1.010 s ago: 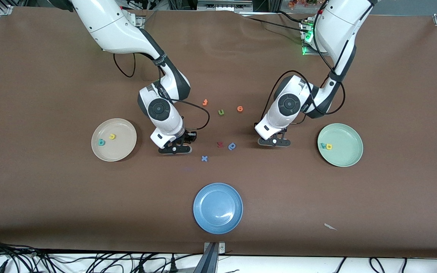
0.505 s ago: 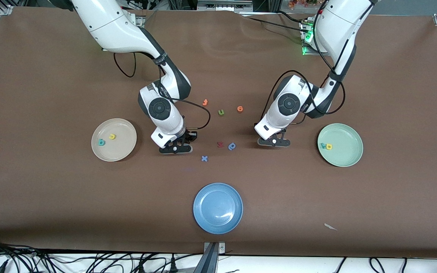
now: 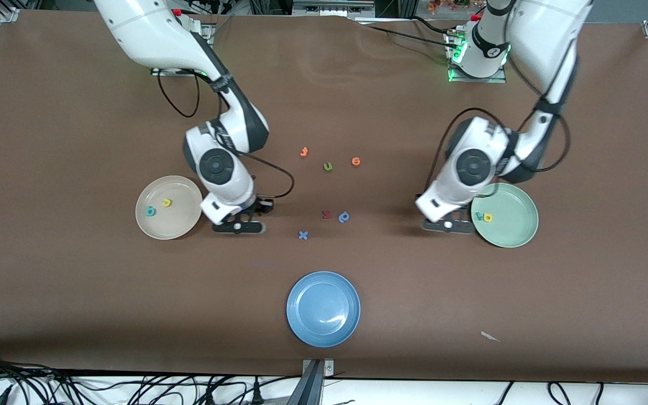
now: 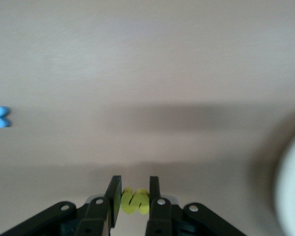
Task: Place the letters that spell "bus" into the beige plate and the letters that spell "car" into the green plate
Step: 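Drop the yellow s on the white plate while the left gripper drops teal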
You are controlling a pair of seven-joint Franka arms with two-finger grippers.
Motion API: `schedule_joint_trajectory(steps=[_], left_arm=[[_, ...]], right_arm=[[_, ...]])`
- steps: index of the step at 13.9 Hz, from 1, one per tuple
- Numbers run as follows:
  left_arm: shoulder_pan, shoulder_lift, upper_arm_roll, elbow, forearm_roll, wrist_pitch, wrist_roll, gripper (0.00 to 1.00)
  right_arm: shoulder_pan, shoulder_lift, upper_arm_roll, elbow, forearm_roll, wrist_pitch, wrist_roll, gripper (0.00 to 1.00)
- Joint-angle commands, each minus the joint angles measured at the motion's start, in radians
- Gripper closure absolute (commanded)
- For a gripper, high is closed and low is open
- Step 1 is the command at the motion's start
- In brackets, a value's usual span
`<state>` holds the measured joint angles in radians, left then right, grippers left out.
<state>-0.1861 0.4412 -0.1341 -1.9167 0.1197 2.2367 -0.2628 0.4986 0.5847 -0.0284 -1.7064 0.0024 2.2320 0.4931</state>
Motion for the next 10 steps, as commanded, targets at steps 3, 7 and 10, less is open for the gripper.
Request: schedule_joint_trajectory(steps=[3, 7, 10], left_arm=[[0.141, -0.136, -0.01, -0.07, 0.02, -0.124, 0.227, 0.87], [0.189, -0.194, -0.001, -0.166, 0.021, -0.123, 0.292, 0.87], [0.237, -0.19, -0.001, -0.176, 0.023, -0.117, 0.306, 0.77]], right_arm=[[0.001, -0.118, -0.119, -0.125, 0.007, -0.143, -0.12, 0.79], [0.0, -0.135, -0.205, -0.252, 0.01, -0.033, -0.27, 0.79], [-0.002, -0.128, -0.234, -0.331, 0.014, 0.09, -0.334, 0.76]])
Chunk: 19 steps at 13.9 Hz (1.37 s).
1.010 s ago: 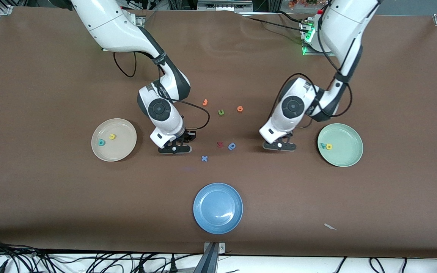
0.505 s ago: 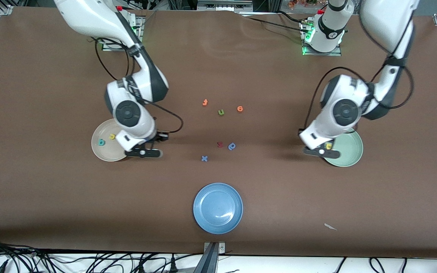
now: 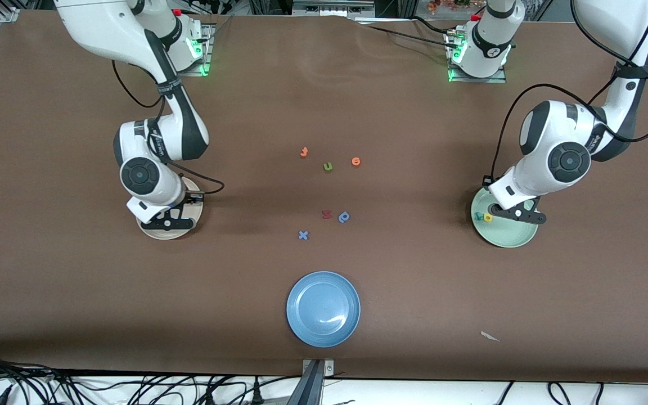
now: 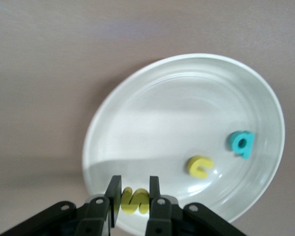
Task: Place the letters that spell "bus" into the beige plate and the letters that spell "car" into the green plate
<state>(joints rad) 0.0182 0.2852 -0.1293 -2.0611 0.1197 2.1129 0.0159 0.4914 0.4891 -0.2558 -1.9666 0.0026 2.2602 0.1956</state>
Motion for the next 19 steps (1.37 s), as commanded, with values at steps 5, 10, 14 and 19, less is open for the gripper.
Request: schedule_joint_trajectory(steps=[5, 10, 14, 19], left_arm=[[0.065, -0.037, -0.001, -0.017, 0.028, 0.009, 0.101, 0.5], [0.074, -0.098, -0.003, -0.033, 0.084, 0.012, 0.09, 0.0], [0.063, -0.233, -0.036, -0.155, 0.077, 0.009, 0.099, 0.0], [0.056, -0.443, -0.136, -0.084, -0.02, -0.138, 0.095, 0.0]], right_arm=[[-0.007, -0.043, -0.014, -0.017, 0.014, 0.026, -0.041, 0.0], [-0.007, -0.057, -0.077, 0.32, 0.023, -0.399, -0.041, 0.0], [-0.008, -0.057, -0.166, 0.554, 0.117, -0.635, -0.065, 0.0], [-0.008, -0.076, -0.217, 0.638, 0.143, -0.742, -0.071, 0.0]])
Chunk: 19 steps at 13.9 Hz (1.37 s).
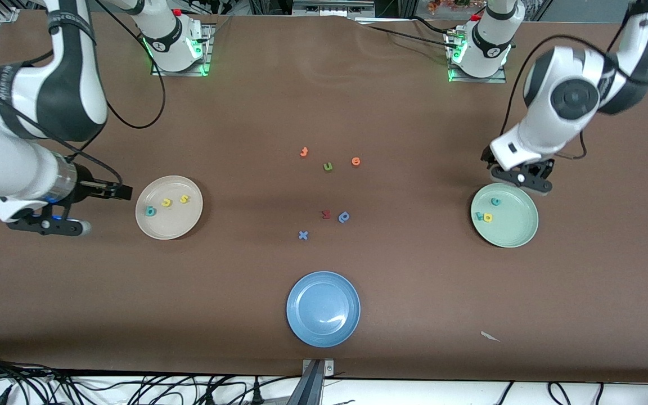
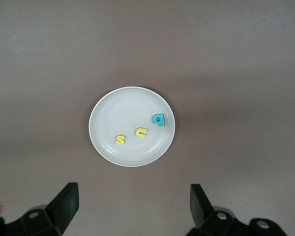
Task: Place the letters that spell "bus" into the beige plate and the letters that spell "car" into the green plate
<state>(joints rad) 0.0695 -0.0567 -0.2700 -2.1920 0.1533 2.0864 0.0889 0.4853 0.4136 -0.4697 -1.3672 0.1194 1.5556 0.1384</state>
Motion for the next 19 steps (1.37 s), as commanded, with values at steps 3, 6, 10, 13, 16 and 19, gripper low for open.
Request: schedule_joint_trajectory(steps=[3, 6, 10, 13, 16, 19], left_arm=[[0.003, -0.086, 0.032, 0.311, -0.077, -0.394, 0.026, 0.0], [-0.049, -0.084, 0.236, 0.411, -0.17, -0.485, 0.026, 0.0], [-0.088, -0.08, 0.265, 0.471, -0.175, -0.543, 0.015, 0.0], [-0.146, 0.033, 0.328, 0.619, -0.176, -0.643, 0.014, 0.0], [-0.223, 0.087, 0.405, 0.693, -0.176, -0.673, 0.014, 0.0], [-0.234, 0.084, 0.408, 0.695, -0.181, -0.678, 0.014, 0.0]], right_arm=[[-0.002, -0.013, 0.005, 0.037, 0.016, -0.04, -0.034, 0.0], [-0.002, -0.013, 0.005, 0.036, 0.009, -0.039, -0.054, 0.0], [-0.001, -0.018, 0.005, 0.033, 0.006, -0.037, -0.052, 0.0], [-0.026, -0.018, 0.023, 0.028, 0.0, -0.026, -0.052, 0.0], [-0.221, -0.044, 0.265, 0.026, -0.077, -0.02, -0.049, 0.0], [-0.4, -0.056, 0.481, 0.017, -0.174, 0.021, -0.046, 0.0]])
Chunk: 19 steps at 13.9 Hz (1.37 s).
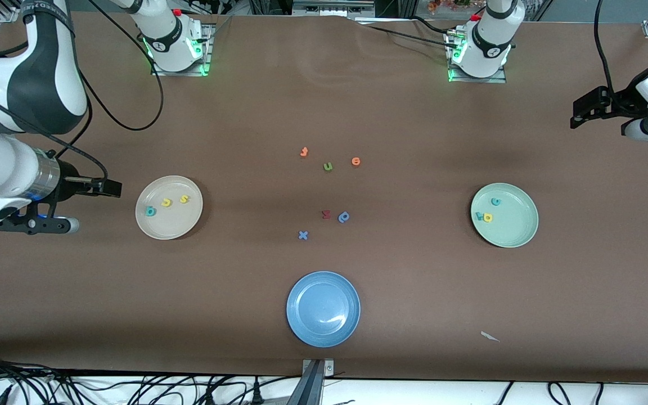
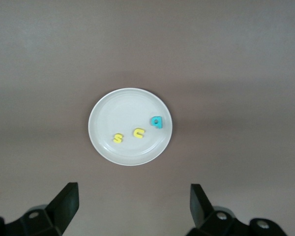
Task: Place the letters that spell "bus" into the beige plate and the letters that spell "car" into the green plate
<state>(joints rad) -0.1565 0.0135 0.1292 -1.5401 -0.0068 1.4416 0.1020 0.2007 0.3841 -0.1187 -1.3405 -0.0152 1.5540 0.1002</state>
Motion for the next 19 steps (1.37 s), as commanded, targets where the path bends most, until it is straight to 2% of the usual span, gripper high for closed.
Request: schedule_joint_trajectory(steps=[1, 2, 4, 19], left_arm=[[0.027, 0.014, -0.019, 0.041, -0.022, -0.033, 0.005, 0.0], [0.053, 0.013, -0.042, 0.041, -0.024, -0.033, 0.01, 0.0], [0.051, 0.014, -0.043, 0.043, -0.024, -0.033, 0.005, 0.0], [0.046, 0.011, -0.053, 0.043, -0.025, -0.035, 0.002, 0.0]], right_arm=[[-0.173, -0.036, 0.19, -0.031, -0.04, 0.062, -0.01, 0.0], [-0.187, -0.05, 0.204, -0.06, -0.042, 0.105, -0.01, 0.0], [-0.184, -0.07, 0.206, -0.092, -0.043, 0.136, -0.004, 0.0], [-0.184, -0.068, 0.205, -0.08, -0.026, 0.106, 0.11, 0.0]])
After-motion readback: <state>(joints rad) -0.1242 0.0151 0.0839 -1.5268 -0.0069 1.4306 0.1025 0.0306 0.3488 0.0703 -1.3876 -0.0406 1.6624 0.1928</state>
